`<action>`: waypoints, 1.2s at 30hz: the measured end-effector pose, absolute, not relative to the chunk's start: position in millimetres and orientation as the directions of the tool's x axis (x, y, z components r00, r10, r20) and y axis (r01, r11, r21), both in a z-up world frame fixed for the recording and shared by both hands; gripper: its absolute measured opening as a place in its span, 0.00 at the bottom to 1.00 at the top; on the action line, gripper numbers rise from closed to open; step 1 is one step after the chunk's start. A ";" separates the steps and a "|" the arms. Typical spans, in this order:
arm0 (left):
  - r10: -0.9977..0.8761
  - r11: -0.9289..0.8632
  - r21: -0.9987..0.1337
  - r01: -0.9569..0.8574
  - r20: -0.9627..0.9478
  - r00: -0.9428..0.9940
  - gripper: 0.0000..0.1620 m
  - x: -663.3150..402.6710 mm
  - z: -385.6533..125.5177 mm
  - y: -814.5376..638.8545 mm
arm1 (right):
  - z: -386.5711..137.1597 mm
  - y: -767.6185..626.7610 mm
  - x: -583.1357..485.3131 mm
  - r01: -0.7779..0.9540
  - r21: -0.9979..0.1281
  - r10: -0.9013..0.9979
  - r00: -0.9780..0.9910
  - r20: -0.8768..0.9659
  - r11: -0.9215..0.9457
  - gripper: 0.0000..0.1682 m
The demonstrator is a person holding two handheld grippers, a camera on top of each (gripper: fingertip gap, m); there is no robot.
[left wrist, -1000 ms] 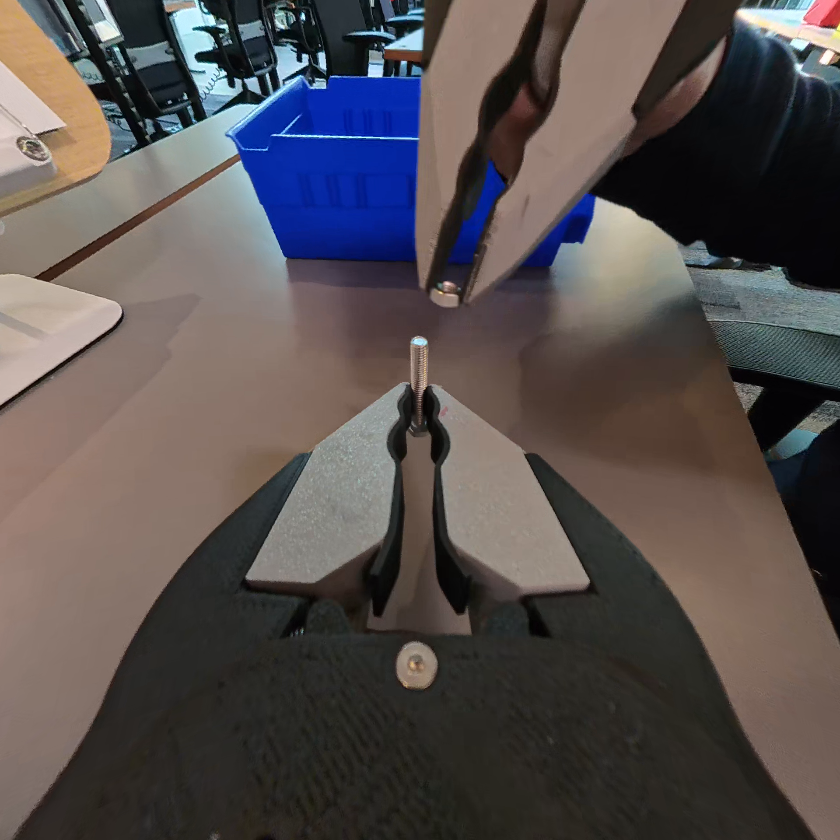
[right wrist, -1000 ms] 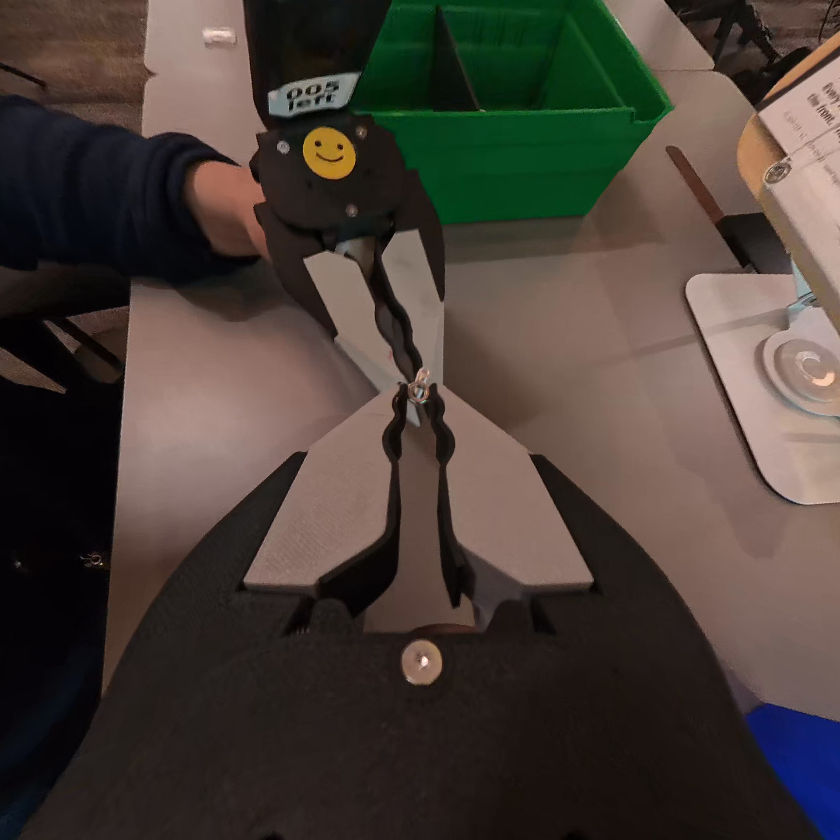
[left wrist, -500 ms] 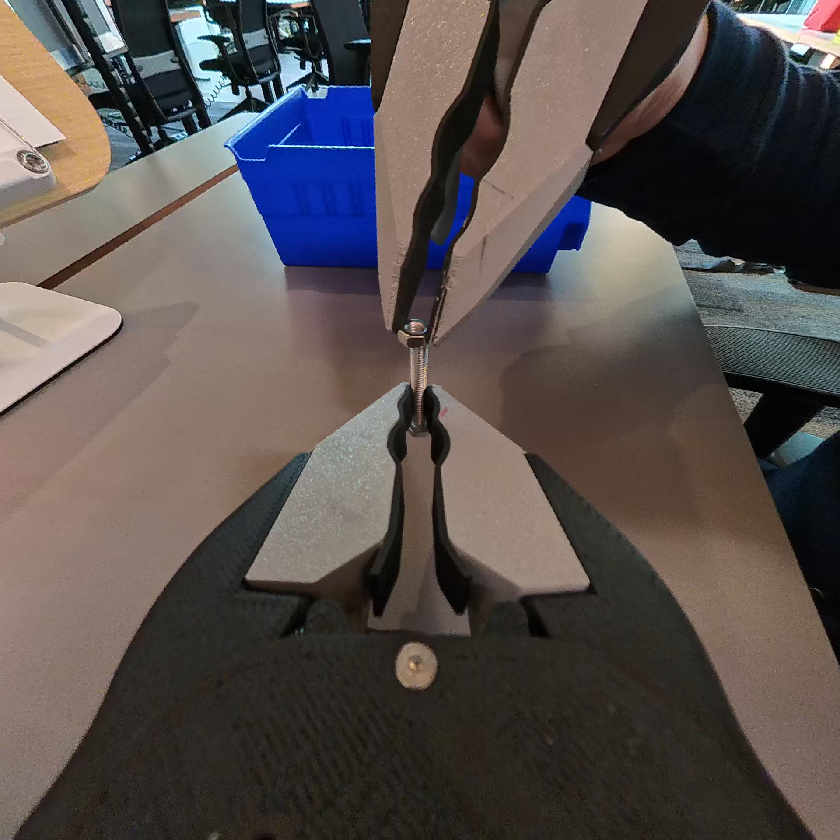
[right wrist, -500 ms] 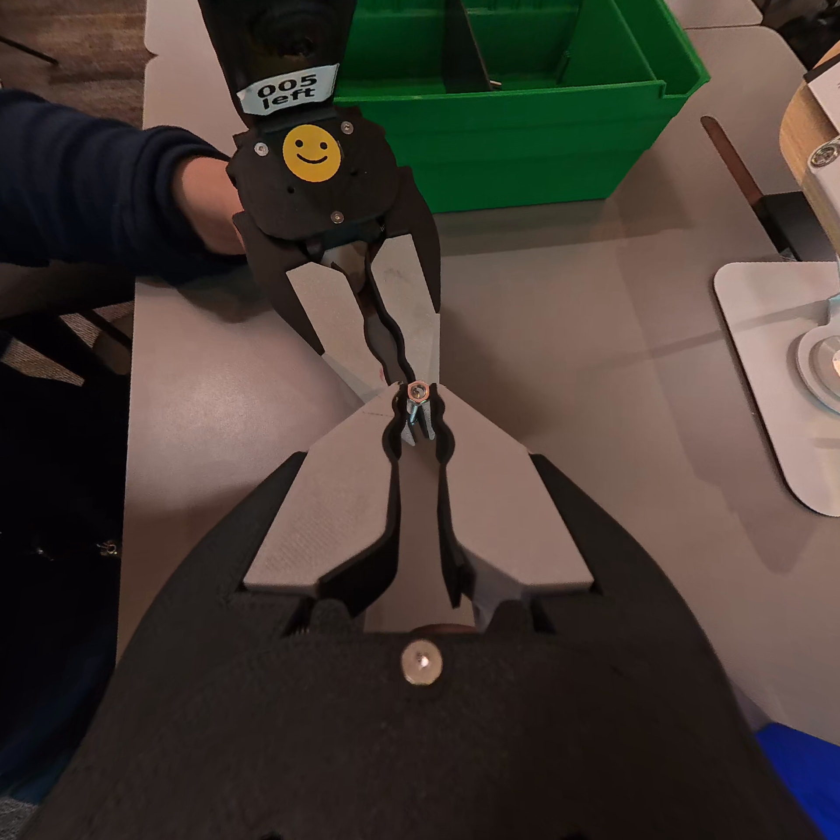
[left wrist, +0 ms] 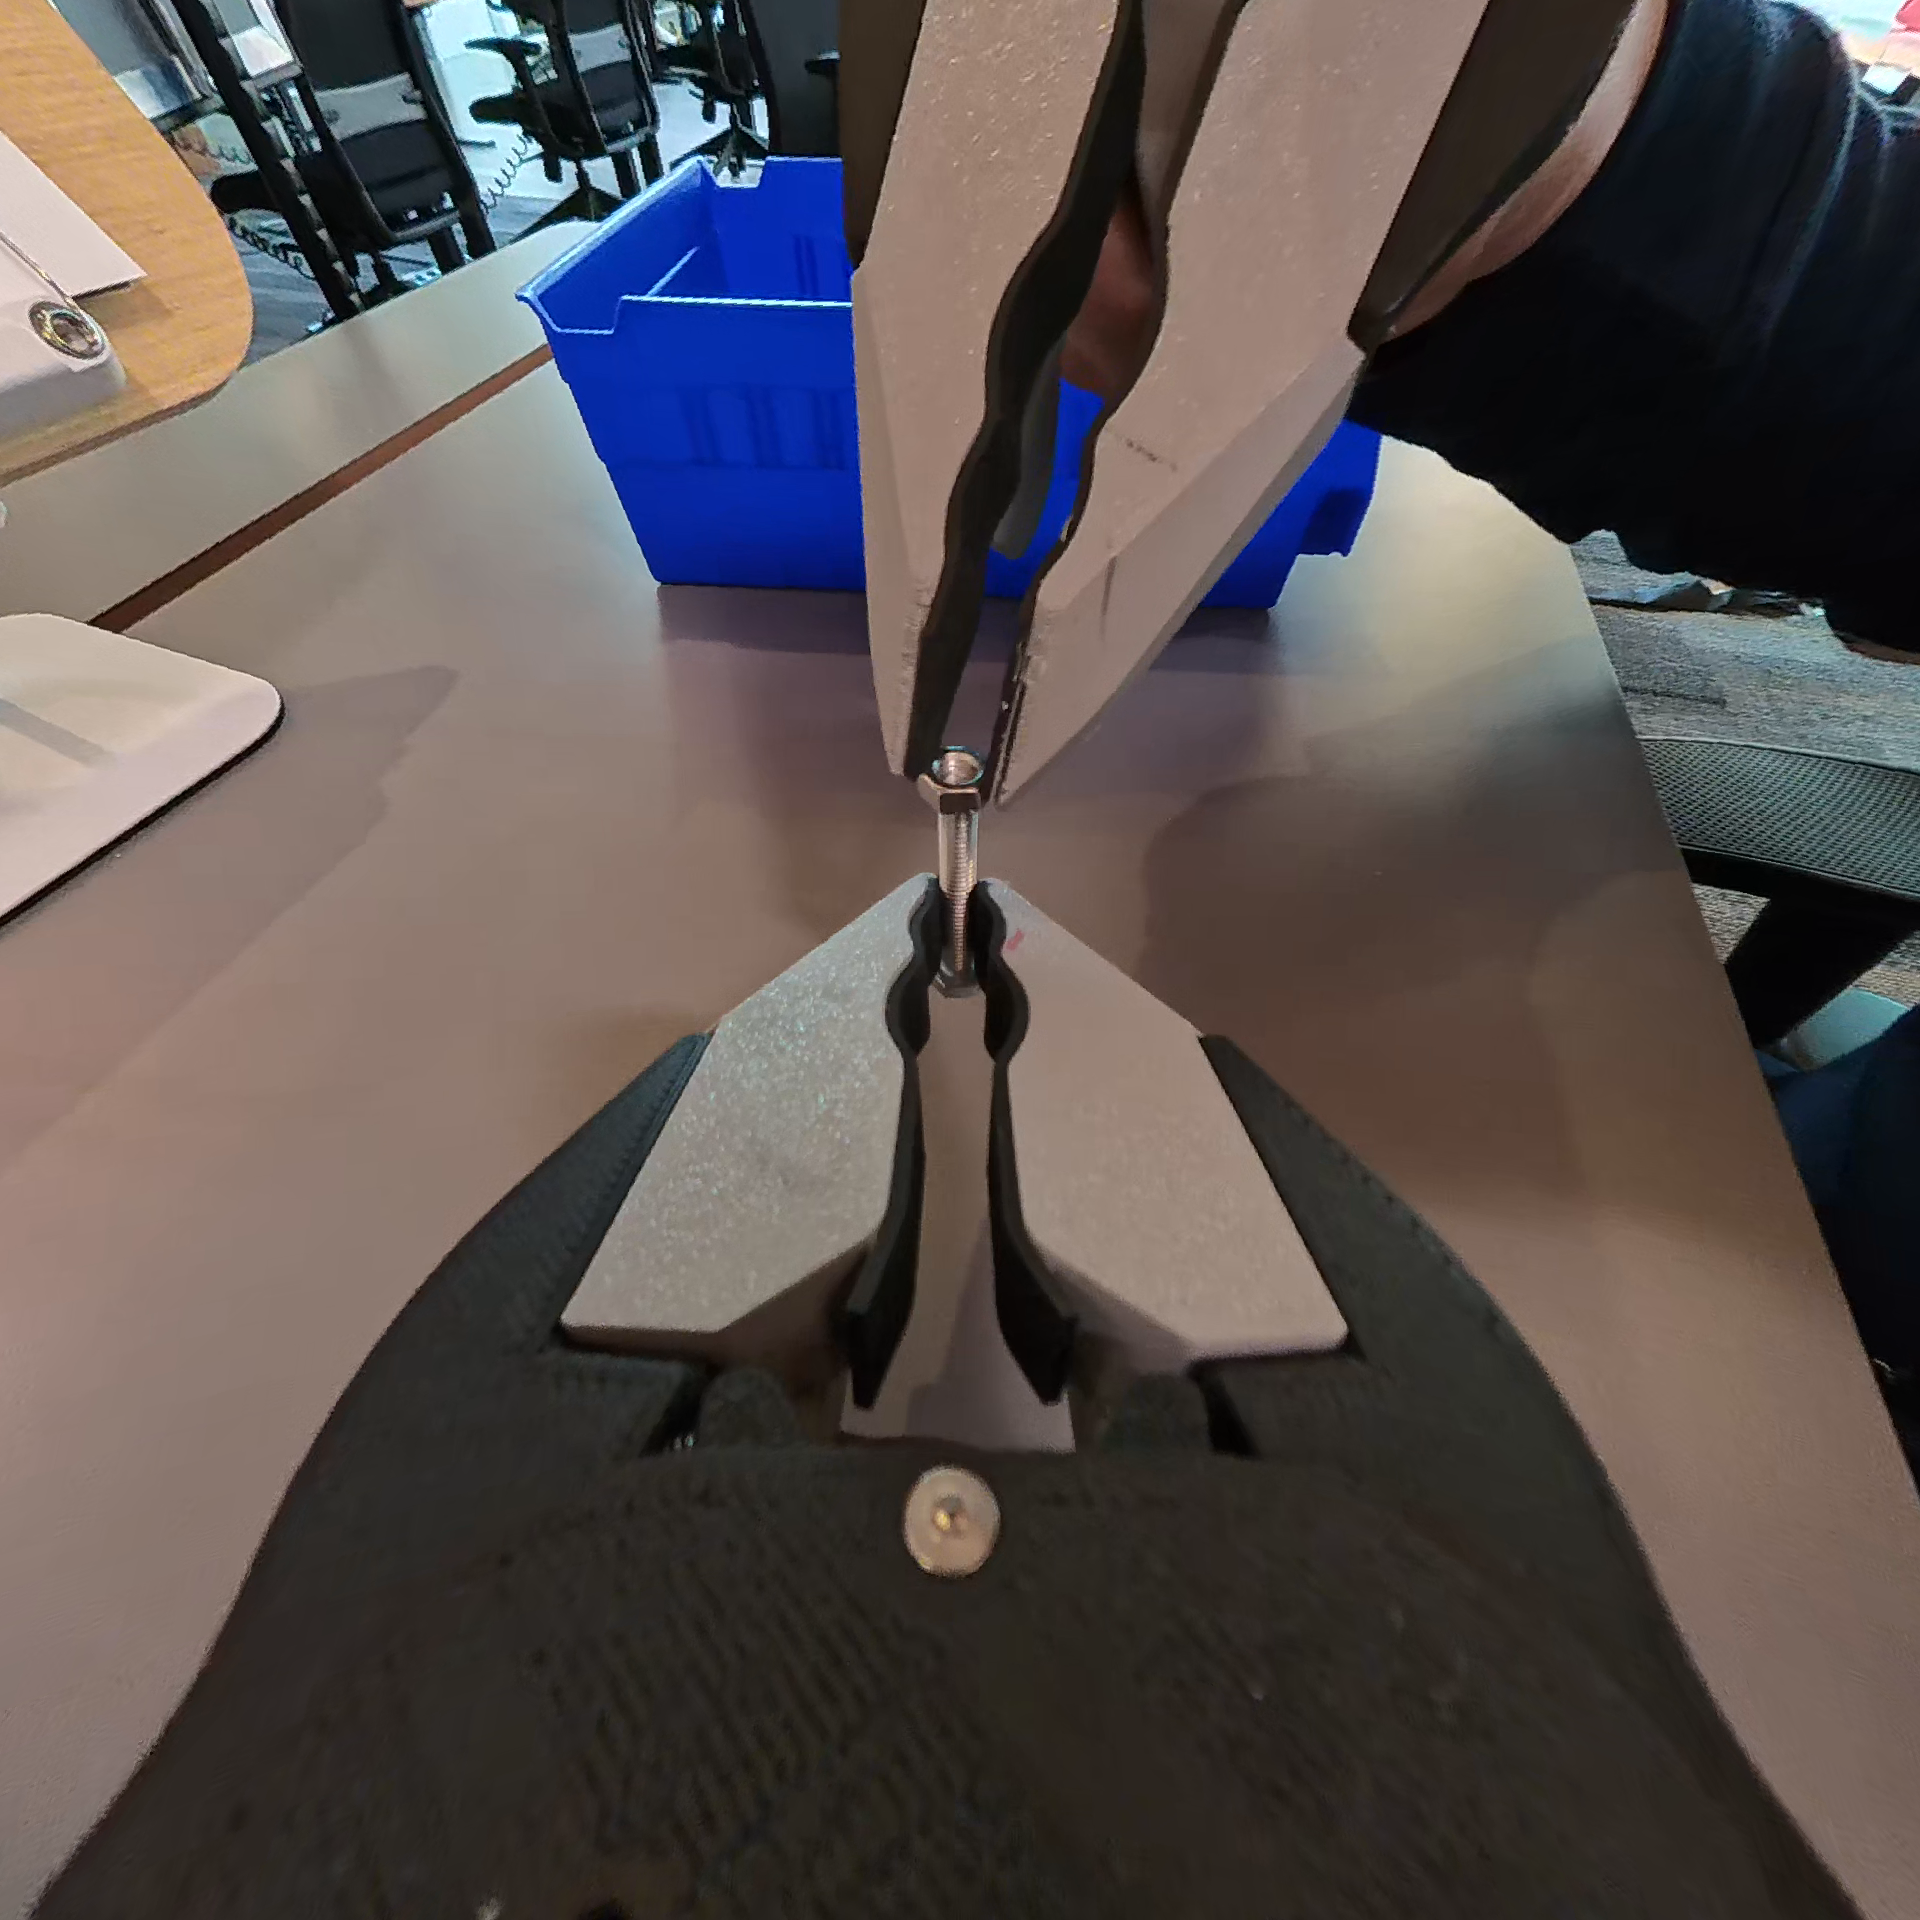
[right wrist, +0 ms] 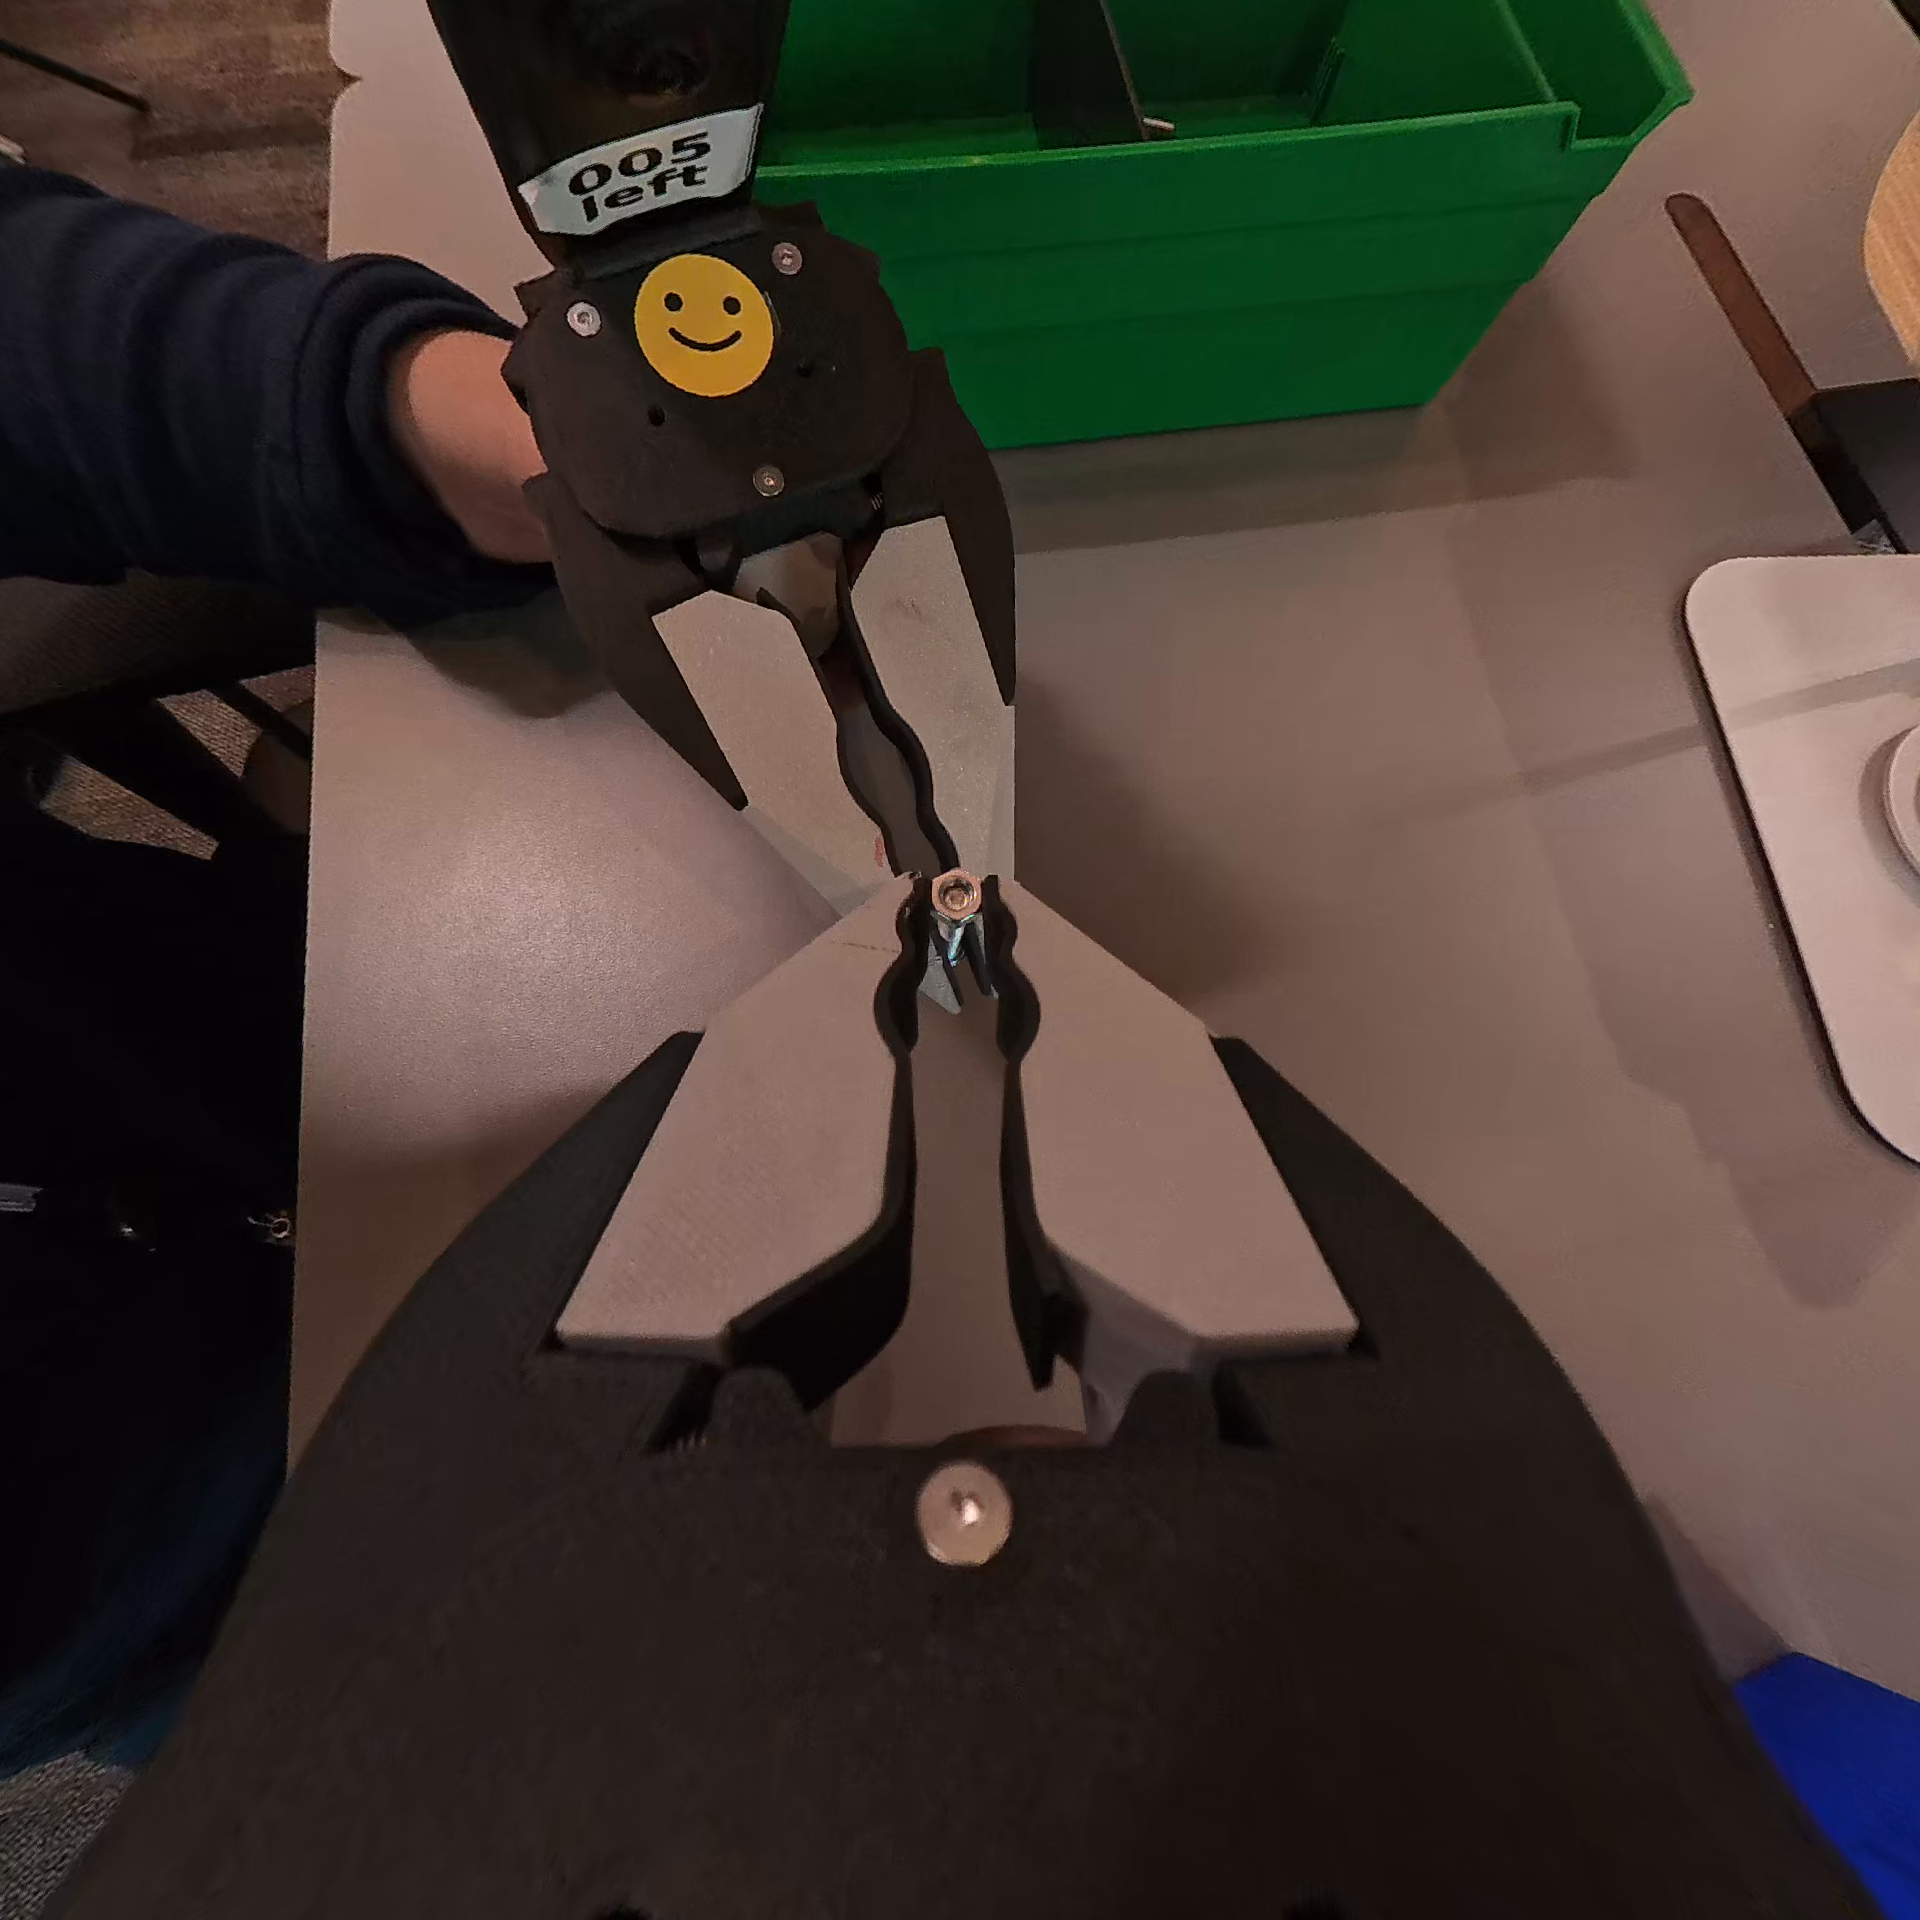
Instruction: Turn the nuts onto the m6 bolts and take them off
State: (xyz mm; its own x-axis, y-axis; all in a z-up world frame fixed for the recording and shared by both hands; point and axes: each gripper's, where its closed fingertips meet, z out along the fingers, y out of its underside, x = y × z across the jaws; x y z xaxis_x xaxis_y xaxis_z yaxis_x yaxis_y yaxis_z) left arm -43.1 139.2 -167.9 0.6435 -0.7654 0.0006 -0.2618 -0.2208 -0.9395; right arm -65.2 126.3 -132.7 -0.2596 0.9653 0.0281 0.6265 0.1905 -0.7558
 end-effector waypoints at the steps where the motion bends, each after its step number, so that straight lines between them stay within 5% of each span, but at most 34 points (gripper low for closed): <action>1: -0.765 -0.222 -0.940 -0.259 0.003 0.644 0.02 -43.0 -167.7 139.2 | -132.6 126.4 -65.2 0.626 -0.757 0.966 -0.259 0.027 0.189 0.04; 22: -0.767 -0.234 -0.944 -0.231 0.032 0.641 0.02 -42.6 -165.4 139.1 | -127.9 127.6 -66.5 0.586 -0.797 0.967 -0.254 -0.004 0.151 0.08; 36: -0.767 -0.235 -0.954 -0.184 0.066 0.638 0.02 -41.9 -161.2 139.8 | -117.2 124.9 -59.0 0.319 -0.947 0.963 -0.244 -0.112 -0.029 0.16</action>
